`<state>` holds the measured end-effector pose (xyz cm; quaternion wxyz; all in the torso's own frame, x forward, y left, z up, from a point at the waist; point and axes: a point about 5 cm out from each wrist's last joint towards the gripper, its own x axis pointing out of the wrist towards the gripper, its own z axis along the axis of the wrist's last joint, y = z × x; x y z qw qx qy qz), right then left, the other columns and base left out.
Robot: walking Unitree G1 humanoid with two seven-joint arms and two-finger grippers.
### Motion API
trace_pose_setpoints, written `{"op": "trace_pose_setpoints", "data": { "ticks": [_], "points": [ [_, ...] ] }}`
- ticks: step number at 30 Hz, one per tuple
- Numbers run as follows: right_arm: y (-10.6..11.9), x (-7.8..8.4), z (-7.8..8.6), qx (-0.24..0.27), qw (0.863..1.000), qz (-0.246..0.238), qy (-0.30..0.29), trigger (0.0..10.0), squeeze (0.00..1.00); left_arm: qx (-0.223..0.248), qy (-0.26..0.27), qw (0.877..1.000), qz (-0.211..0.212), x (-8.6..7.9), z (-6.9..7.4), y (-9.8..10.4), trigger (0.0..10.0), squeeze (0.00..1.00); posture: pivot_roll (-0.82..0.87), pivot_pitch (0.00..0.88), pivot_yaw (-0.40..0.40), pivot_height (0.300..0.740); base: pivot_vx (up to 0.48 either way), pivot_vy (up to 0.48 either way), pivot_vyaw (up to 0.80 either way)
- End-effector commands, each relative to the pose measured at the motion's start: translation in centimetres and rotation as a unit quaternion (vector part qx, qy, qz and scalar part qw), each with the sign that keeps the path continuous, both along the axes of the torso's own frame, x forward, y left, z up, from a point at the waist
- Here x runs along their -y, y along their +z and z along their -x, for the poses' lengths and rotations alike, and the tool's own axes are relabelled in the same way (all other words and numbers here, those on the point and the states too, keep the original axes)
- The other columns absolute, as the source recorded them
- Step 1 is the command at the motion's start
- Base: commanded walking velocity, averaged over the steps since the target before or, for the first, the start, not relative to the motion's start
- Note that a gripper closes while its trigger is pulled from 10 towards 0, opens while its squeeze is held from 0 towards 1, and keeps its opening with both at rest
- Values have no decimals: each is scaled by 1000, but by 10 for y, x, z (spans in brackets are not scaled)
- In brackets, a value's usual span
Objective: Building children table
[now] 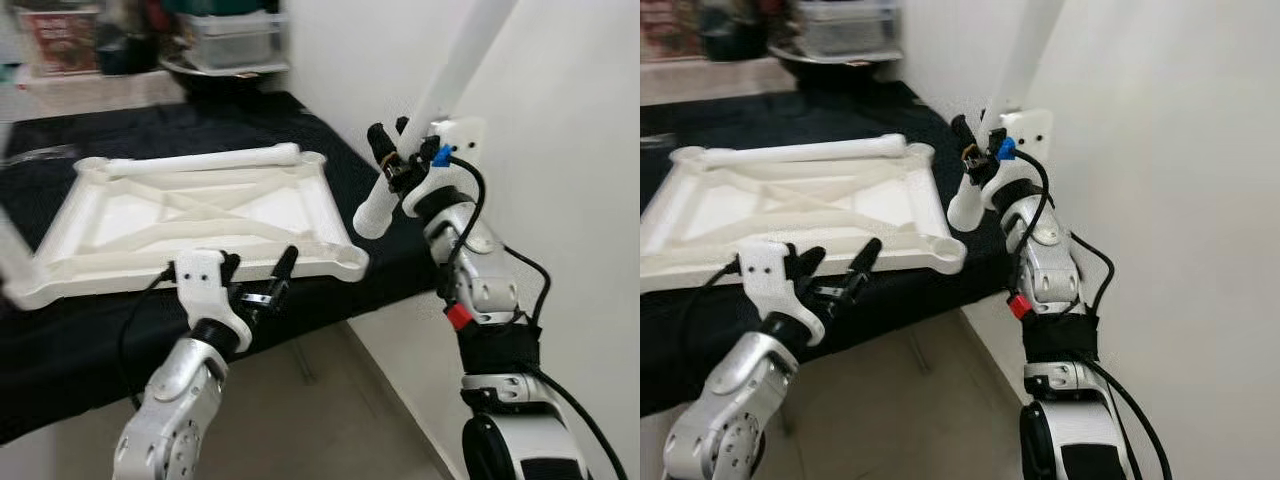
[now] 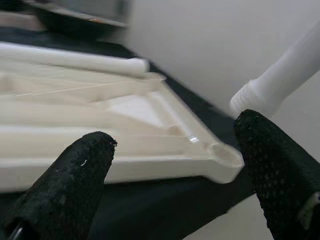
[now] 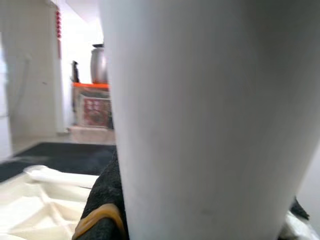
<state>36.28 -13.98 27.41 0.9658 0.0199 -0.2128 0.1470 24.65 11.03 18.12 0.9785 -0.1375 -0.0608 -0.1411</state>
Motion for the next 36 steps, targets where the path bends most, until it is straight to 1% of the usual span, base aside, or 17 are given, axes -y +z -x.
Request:
{"op": "trace_pose_setpoints", "data": {
  "ticks": [1, 2, 3, 6, 9, 15, 19, 22, 24, 26, 28, 29, 30, 32, 33, 34, 36],
  "points": [
    [0, -2, 3, -1, 1000, -3, -2, 10000, 0, -5, 3, 1000, 11, 9, 3, -1, 10000, 0, 49, 18, -70, 740, 0, -454, 800],
    [0, -2, 3, -1, 1000, -3, -2, 10000, 0, -5, 3, 1000, 11, 9, 3, -1, 10000, 0, 49, 18, -70, 740, 0, -454, 800],
    [-3, -5, 6, -3, 1000, 0, -4, 10000, 0, -12, 17, 1000, 4, 8, 4, -4, 10000, 0, 47, 19, -71, 740, 0, -442, 800],
    [-6, -7, 8, -9, 1000, 4, -2, 10000, 0, -19, 33, 999, 0, 6, 5, -7, 10000, 0, 45, 23, -70, 740, 0, -441, 800],
    [-8, -8, 8, -12, 1000, 4, -5, 10000, 0, -22, 35, 999, 2, 6, 5, -8, 10000, 0, 46, 26, -68, 740, 0, -437, 800],
    [-13, -6, 7, -26, 1000, 5, -12, 10000, 0, -33, 43, 998, 9, 5, 4, -10, 10000, 0, 44, 30, -74, 740, 0, 0, 800],
    [-14, -4, 7, -31, 999, -8, -18, 10000, 0, -33, 47, 998, 10, 4, 5, -10, 10000, 0, 43, 32, -73, 740, 0, 0, 0],
    [-14, -3, 7, -29, 999, -8, -24, 10000, 0, -35, 50, 998, 6, 4, 4, -10, 10000, 0, 44, 31, -74, 740, 0, 0, 0],
    [-15, -2, 6, -31, 999, -6, -23, 10000, 0, -34, 50, 998, 2, 4, 4, -10, 10000, 0, 42, 31, -72, 740, 0, 0, 0],
    [-18, 0, 2, -35, 999, 7, -6, 10000, 0, -32, 44, 999, 1, 6, 4, -10, 10000, 0, 41, 32, -72, 740, 0, 0, 0],
    [-21, 5, -3, -41, 999, 22, -5, 10000, 0, -30, 39, 999, -5, 7, 5, -10, 10000, 0, 41, 36, -69, 740, 0, 0, 0],
    [-22, 10, -7, -46, 999, 26, -8, 10000, 0, -30, 36, 999, -7, 8, 6, -11, 10000, 0, 43, 36, -71, 740, 0, 0, 0],
    [-22, 10, -7, -46, 999, 26, -8, 10000, 0, -30, 36, 999, -7, 8, 6, -11, 10000, 0, 43, 36, -71, 740, 0, 0, 0],
    [-22, 20, -14, -52, 998, 26, -8, 10000, 0, -29, 32, 999, -14, 10, 8, -11, 10000, 0, 52, 43, -75, 740, 0, 0, 0],
    [-20, 25, -16, -53, 998, 23, -7, 10000, 0, -29, 31, 999, -18, 10, 8, -11, 10000, 0, 52, 43, -75, 740, 0, 0, 0],
    [-20, 25, -16, -53, 998, 23, -7, 10000, 0, -29, 31, 999, -18, 10, 8, -11, 10000, 0, 52, 43, -75, 740, 0, 0, 0],
    [-17, 35, -20, -51, 998, 25, -8, 10000, 0, -31, 30, 999, -21, 11, 10, -12, 10000, 0, 50, 49, -73, 740, 0, 0, 0]
  ]
}}
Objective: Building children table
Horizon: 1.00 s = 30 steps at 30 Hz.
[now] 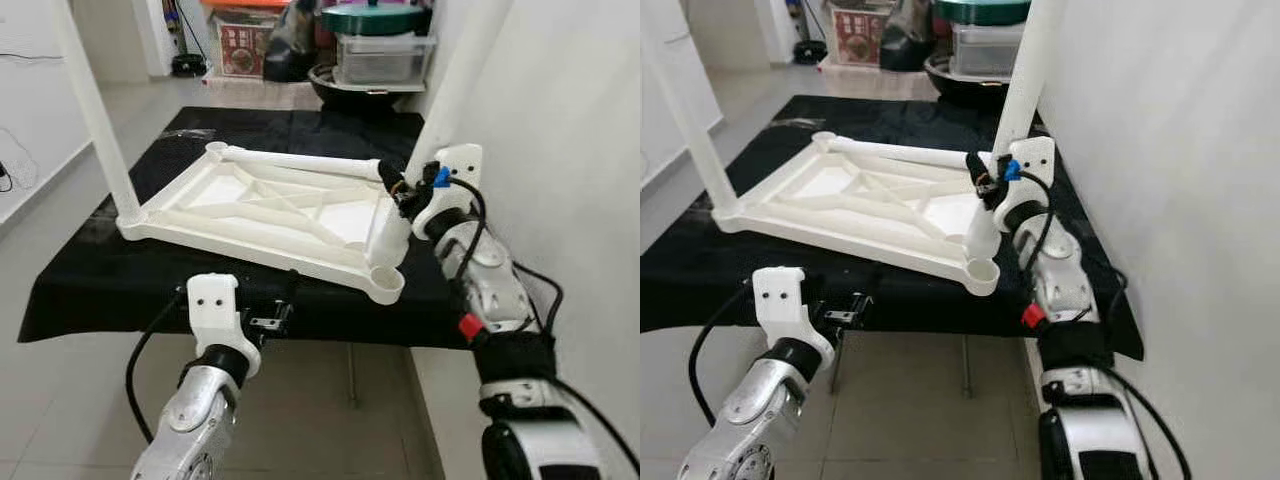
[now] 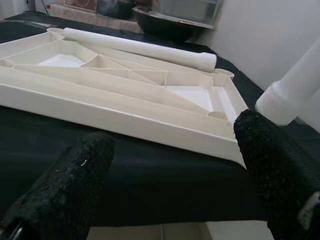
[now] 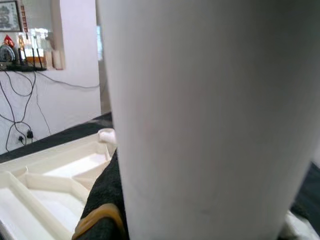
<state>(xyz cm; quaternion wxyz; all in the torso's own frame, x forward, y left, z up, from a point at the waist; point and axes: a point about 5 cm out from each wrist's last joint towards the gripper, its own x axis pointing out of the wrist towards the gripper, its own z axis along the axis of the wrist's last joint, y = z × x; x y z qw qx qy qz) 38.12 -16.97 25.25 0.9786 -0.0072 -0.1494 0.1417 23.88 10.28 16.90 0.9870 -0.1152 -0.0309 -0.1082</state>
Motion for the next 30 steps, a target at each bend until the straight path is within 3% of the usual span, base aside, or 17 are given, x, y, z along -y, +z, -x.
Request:
{"op": "trace_pose_setpoints", "data": {
  "ticks": [1, 8, 11, 12, 14, 20, 30],
  "points": [
    [5, 5, -2, 9, 1000, -9, 3, 10000, 0, 1, -1, 1000, 4, 4, 2, 0, 10000, 0, 50, 49, -73, 740, 0, 0, 0],
    [13, 10, -9, 11, 999, -24, 24, 10000, 0, -2, -4, 1000, 5, 6, 4, -1, 10000, 0, 52, 59, -74, 740, 0, 0, -457],
    [14, 3, -8, 15, 998, -34, 47, 10000, 0, 4, -2, 1000, -1, 6, 5, 1, 10000, 0, 54, 60, -75, 740, 0, 0, 0],
    [11, -11, -3, 17, 996, -34, 76, 10000, 0, 9, 4, 1000, -10, 4, 5, 2, 10000, 0, 55, 57, -77, 740, 0, 0, 0],
    [8, -16, -1, 16, 996, -30, 84, 10000, 0, 11, 6, 1000, -9, 4, 5, 2, 10000, 0, 55, 53, -73, 740, 0, 0, 0],
    [2, -25, 1, 17, 995, -31, 97, 10000, 0, 12, 11, 1000, -4, 2, 3, 3, 10000, 0, 54, 43, -73, 740, 0, -334, 0],
    [1, -24, 2, 23, 995, -26, 98, 10000, 0, -3, 13, 1000, 14, 1, 3, -2, 10000, 0, 48, 36, -72, 740, 0, -309, 0]
  ]
}}
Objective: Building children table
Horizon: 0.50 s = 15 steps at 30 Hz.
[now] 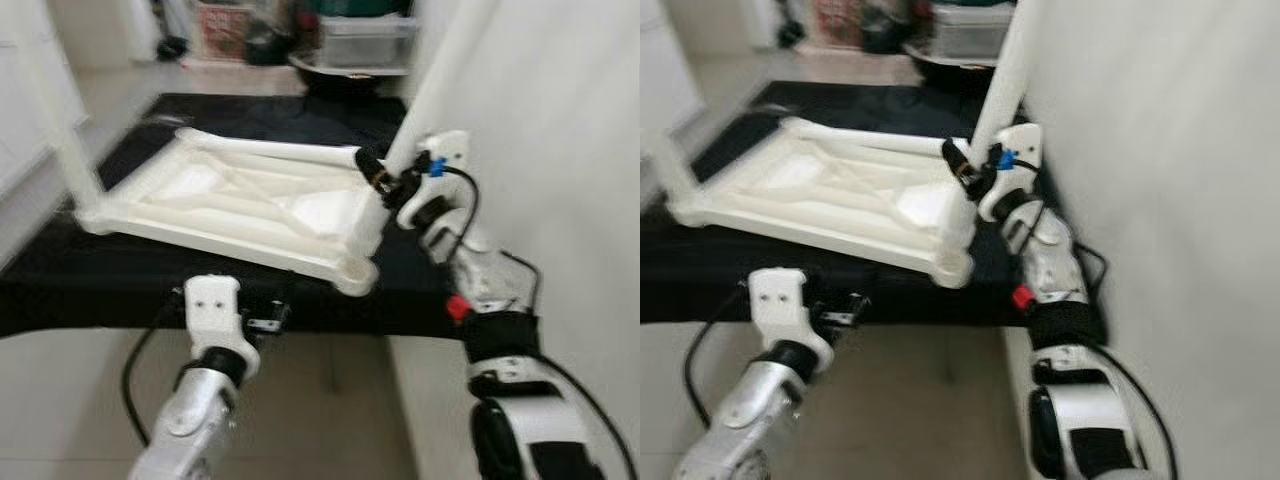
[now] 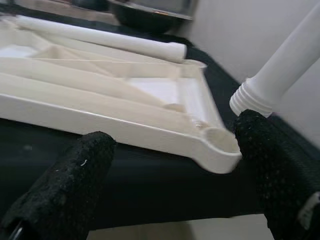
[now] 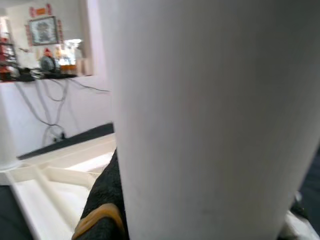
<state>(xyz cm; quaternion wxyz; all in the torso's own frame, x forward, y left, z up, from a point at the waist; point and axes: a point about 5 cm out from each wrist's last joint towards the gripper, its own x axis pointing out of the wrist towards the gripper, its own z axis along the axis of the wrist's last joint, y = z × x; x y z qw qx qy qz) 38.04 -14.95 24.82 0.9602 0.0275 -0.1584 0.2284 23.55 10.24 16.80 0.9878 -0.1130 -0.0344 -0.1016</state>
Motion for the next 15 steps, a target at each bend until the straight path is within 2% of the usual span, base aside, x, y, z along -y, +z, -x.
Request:
{"op": "trace_pose_setpoints", "data": {
  "ticks": [1, 5, 9, 15],
  "points": [
    [6, -3, 2, 17, 1000, -7, 4, 10000, 0, -5, 7, 1000, 14, 0, -1, 0, 10000, 0, 48, 36, -74, 740, 0, 0, 0],
    [10, -3, 2, 20, 1000, -10, 8, 10000, 0, -5, 12, 1000, 13, -1, -2, 0, 10000, 0, 47, 41, -76, 740, 0, 0, 0],
    [15, -5, 0, 24, 1000, -10, 15, 10000, 0, -10, 8, 999, 29, 1, -2, 0, 10000, 0, 48, 50, -78, 740, 0, 0, 0],
    [18, -6, 0, 29, 999, -9, 18, 10000, 0, -13, 5, 1000, 25, 2, 0, 0, 10000, 0, 48, 64, -78, 740, 0, 431, 0]
  ]
}}
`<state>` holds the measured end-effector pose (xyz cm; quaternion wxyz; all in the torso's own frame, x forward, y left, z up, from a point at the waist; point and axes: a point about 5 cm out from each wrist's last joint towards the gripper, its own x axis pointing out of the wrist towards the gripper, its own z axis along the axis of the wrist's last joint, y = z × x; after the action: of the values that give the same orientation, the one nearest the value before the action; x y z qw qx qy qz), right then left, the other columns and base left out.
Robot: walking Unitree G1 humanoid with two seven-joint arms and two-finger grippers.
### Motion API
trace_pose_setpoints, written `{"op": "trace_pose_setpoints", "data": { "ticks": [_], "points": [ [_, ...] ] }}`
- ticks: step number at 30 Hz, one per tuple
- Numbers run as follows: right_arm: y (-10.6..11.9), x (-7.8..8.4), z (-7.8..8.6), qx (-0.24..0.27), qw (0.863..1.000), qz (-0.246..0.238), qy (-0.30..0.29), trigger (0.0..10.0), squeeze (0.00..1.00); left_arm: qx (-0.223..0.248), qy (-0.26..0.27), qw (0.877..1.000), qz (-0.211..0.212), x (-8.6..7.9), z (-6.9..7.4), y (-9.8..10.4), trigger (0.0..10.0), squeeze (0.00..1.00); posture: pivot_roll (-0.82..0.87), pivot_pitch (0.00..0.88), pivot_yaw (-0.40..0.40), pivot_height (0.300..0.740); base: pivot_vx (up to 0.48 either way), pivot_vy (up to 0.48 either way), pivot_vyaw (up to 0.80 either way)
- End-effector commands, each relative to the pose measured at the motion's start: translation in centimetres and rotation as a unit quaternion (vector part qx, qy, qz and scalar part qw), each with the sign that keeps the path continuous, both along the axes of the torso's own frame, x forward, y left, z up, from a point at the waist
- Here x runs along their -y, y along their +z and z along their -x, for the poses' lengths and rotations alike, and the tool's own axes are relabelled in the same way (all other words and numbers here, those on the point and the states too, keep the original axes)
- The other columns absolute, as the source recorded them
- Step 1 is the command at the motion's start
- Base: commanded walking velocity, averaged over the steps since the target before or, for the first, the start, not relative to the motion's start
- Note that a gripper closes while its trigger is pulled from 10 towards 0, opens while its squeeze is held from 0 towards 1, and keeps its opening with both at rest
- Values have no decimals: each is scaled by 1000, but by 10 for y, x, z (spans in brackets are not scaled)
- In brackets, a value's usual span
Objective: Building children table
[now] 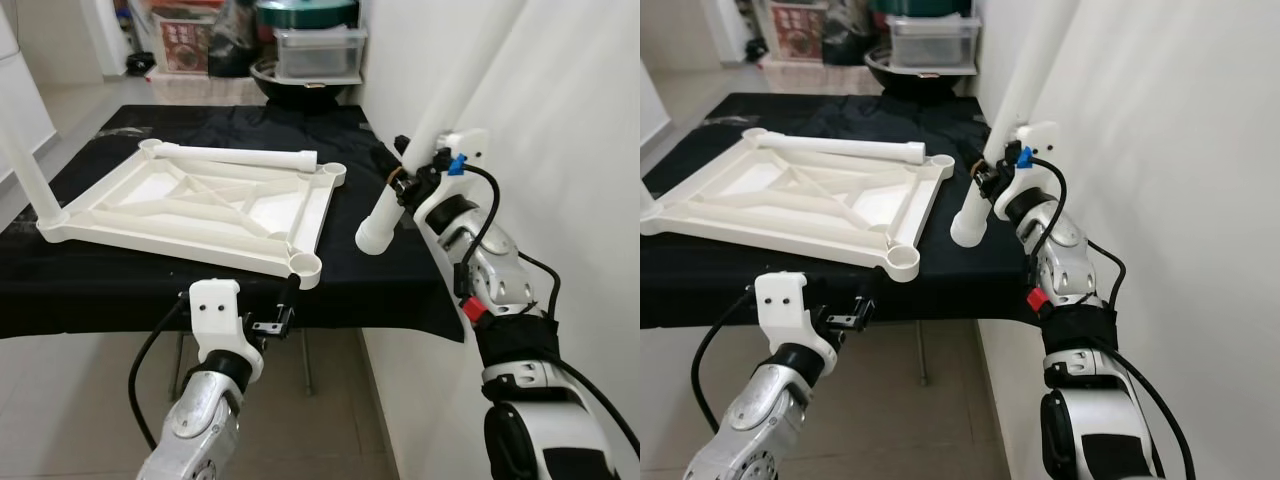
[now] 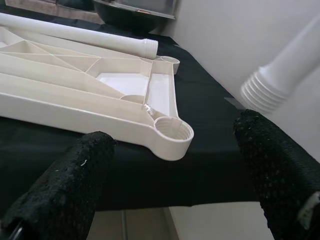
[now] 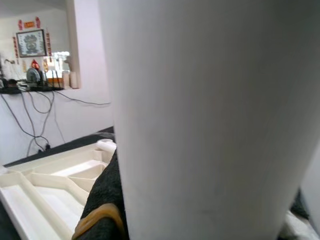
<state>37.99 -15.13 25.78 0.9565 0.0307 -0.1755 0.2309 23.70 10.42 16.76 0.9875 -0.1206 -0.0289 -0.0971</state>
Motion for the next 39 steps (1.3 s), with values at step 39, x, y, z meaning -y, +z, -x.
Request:
{"op": "trace_pose_setpoints", "data": {
  "ticks": [39],
  "points": [
    [62, -64, -17, -10, 950, 90, 298, 10000, 0, -14, -19, 1000, -4, 18, 25, 2, 10000, 0, 91, 185, -91, 740, 0, 12, 0]
  ]
}}
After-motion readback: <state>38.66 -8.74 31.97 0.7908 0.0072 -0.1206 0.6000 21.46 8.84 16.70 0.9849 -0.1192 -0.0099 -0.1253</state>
